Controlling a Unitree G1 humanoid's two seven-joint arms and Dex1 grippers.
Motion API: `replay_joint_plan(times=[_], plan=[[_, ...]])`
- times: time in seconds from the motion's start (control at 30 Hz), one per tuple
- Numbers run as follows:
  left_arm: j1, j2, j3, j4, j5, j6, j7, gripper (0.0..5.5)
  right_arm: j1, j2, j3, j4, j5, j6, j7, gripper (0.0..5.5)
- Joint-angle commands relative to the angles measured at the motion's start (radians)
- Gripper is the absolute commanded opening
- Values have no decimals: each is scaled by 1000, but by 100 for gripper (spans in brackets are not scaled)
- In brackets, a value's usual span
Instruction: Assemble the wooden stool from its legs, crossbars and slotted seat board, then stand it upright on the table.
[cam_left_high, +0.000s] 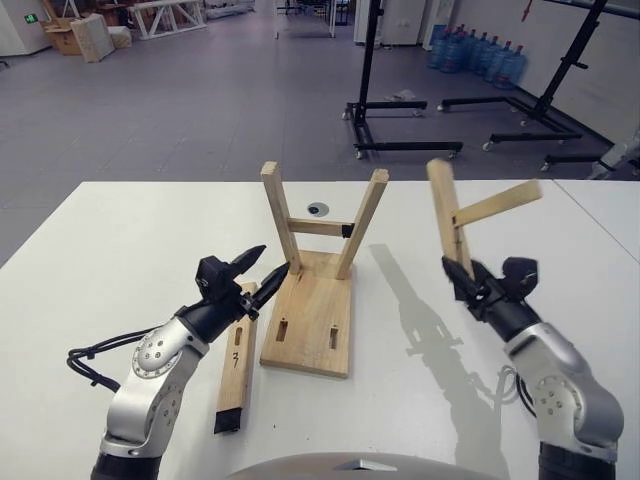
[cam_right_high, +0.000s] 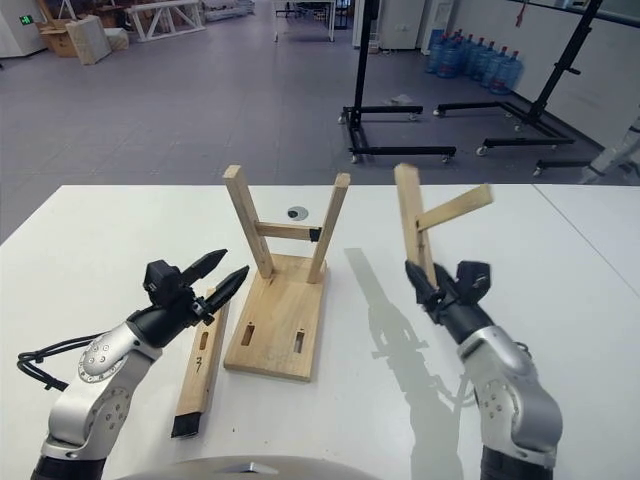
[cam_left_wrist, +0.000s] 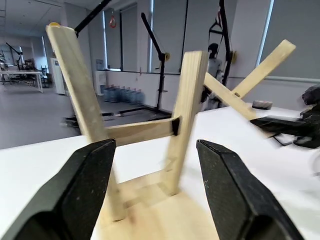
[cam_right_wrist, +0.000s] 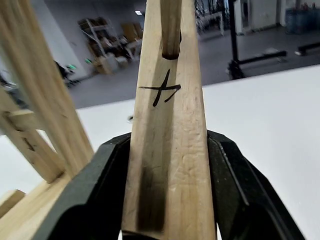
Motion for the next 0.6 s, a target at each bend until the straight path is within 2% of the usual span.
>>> replay_joint_plan(times=[0.03,0.1,0.2,0.47,0.6], plan=[[-30,112,106,-51,-365,196,-156,293,-88,-94,5,-47,240,57,220,206],[-38,151,130,-62,-494,265,-209,293,-96,-125,20,-107,428,160,289,206],[-66,181,117,-61,-580,343,-235,293,-114,-154,104,-124,489,197,381,206],[-184,165,76,-36,-631,419,-207,293,-162,-105,376,-84,367,143,464,206],[-210,158,90,-18,-656,437,-181,355,-177,-84,450,-66,322,114,481,206]])
